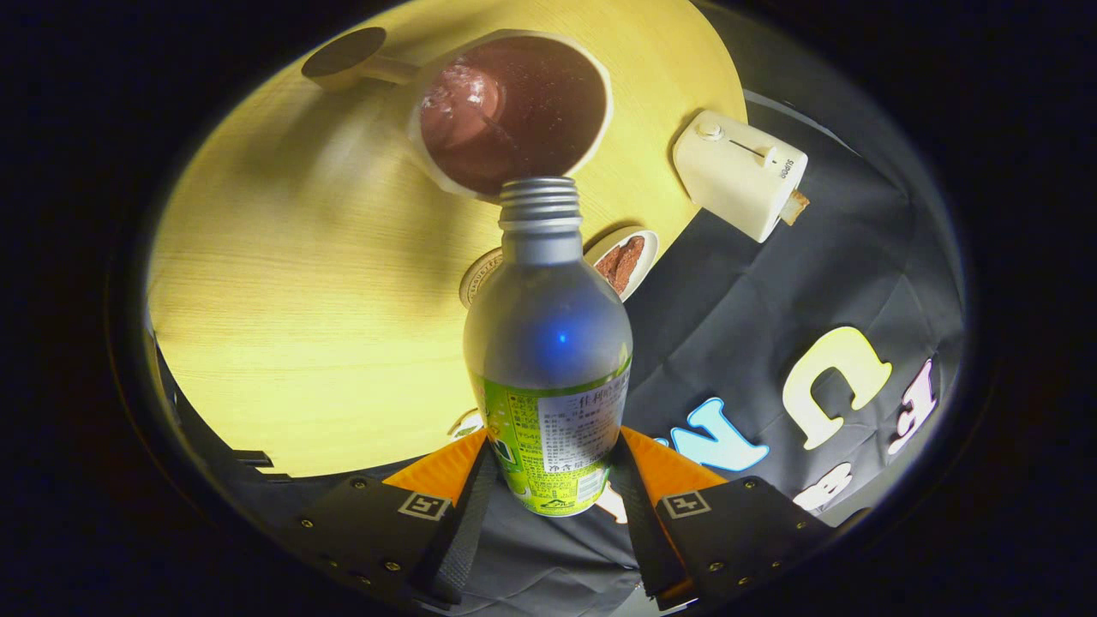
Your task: Take the bottle from table, then pour the juice into the cup, finally place the bottle on the coaster
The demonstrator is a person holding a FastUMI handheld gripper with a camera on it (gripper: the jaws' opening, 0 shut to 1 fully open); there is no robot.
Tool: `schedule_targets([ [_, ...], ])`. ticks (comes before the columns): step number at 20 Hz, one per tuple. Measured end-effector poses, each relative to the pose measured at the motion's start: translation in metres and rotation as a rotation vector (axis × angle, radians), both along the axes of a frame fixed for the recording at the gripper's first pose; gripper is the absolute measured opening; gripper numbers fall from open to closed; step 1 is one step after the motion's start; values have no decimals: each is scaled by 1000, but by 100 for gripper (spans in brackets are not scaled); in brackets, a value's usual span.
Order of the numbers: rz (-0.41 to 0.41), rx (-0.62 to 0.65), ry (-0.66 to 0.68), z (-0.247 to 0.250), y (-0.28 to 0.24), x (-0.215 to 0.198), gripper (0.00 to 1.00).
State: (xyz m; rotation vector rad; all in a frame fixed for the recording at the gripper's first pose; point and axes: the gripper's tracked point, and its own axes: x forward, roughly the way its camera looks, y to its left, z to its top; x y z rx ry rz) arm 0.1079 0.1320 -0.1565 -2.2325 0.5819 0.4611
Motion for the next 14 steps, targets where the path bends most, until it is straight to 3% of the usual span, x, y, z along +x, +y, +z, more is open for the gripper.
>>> schedule_targets([
  [14,-3,-33,19,8,4,-6,74],
])
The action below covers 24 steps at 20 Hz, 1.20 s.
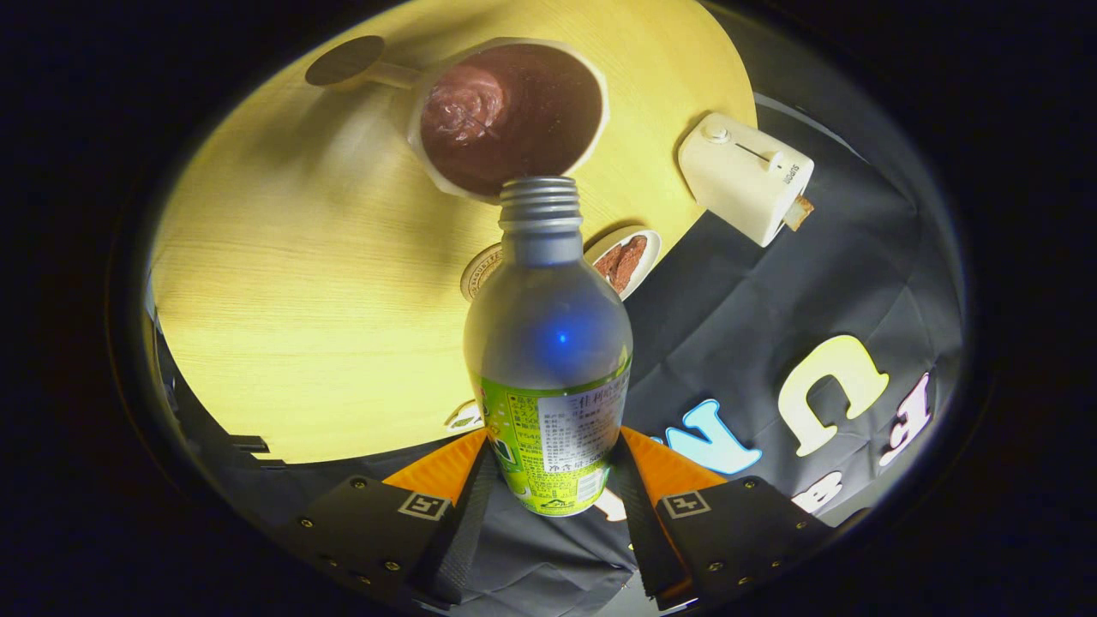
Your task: Take the bottle from table, then pour the juice into the cup, finally place the bottle on the coaster
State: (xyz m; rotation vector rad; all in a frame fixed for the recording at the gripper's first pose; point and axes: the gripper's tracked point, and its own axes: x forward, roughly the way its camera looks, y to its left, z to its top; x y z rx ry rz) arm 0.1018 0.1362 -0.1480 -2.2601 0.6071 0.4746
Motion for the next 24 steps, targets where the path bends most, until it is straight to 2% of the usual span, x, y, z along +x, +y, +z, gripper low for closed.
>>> schedule_targets([
  [13,-30,16,30,-6,-3,-4,74],
  [15,-39,46,42,-11,-3,-7,74],
  [18,-96,132,80,-26,-9,-19,75],
  [21,-91,172,91,-33,-10,-21,75],
  [24,-120,248,101,-38,-17,-26,75],
])
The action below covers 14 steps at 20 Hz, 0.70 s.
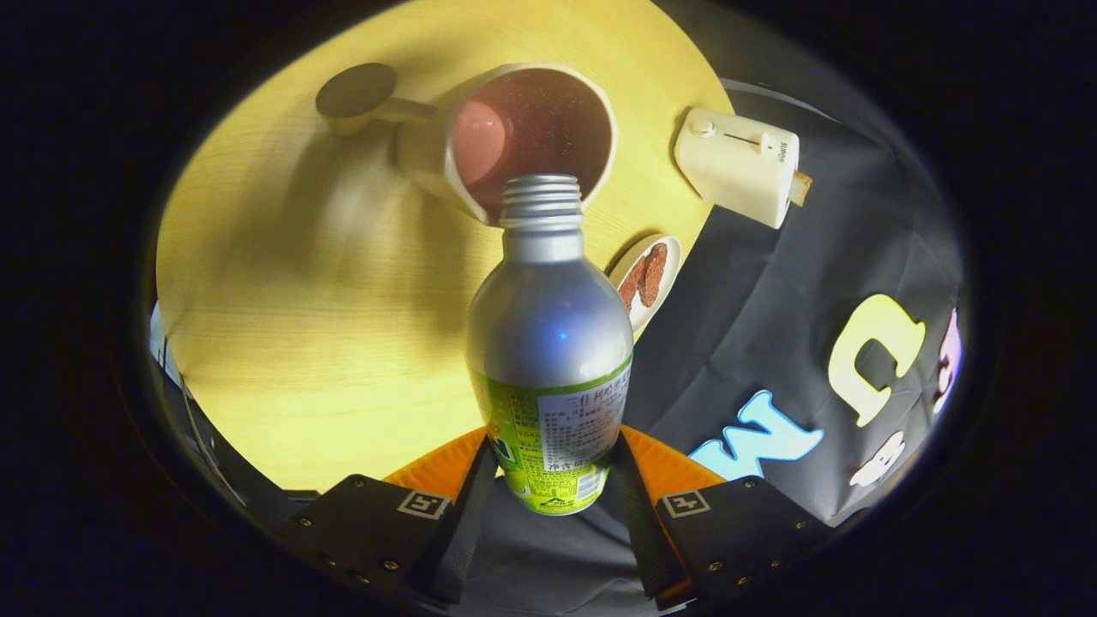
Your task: Take the bottle from table, then pour the juice into the cup, finally place the bottle on the coaster
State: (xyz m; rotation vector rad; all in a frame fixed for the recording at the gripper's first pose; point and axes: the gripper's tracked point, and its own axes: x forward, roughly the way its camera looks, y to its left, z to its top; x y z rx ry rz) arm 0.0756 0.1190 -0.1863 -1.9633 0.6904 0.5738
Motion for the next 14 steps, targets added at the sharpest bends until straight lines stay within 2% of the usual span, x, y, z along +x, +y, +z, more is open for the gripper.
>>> schedule_targets([
  [5,-44,131,32,-17,-6,-10,75],
  [9,-120,268,97,-34,-7,-24,75],
  [14,-160,419,153,-53,-5,-33,75],
])
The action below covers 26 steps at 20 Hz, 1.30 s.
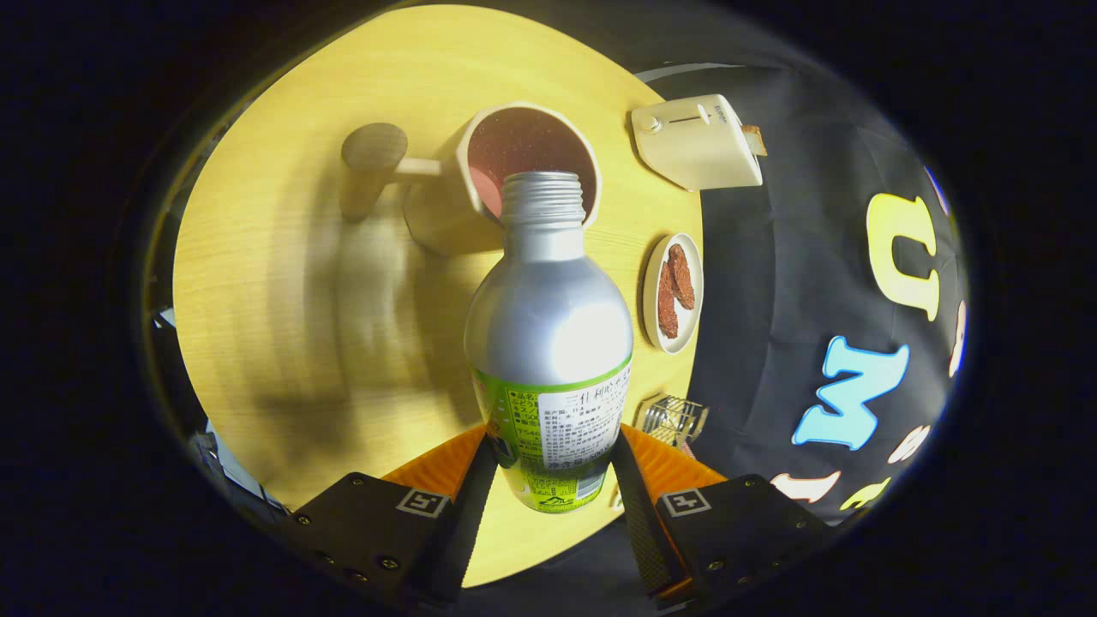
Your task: Take the bottle from table, then pour the juice into the cup, finally place the bottle on the coaster
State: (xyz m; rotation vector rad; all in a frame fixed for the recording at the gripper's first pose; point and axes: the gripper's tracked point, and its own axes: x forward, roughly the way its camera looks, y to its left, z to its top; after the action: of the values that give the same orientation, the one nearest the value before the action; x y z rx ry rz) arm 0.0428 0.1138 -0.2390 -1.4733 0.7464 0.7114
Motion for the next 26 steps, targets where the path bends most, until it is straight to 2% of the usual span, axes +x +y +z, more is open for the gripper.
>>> schedule_targets([
  [6,-82,176,71,-17,3,-7,75],
  [14,-118,377,107,-24,11,-11,75],
  [26,-237,731,148,-17,21,9,75],
])
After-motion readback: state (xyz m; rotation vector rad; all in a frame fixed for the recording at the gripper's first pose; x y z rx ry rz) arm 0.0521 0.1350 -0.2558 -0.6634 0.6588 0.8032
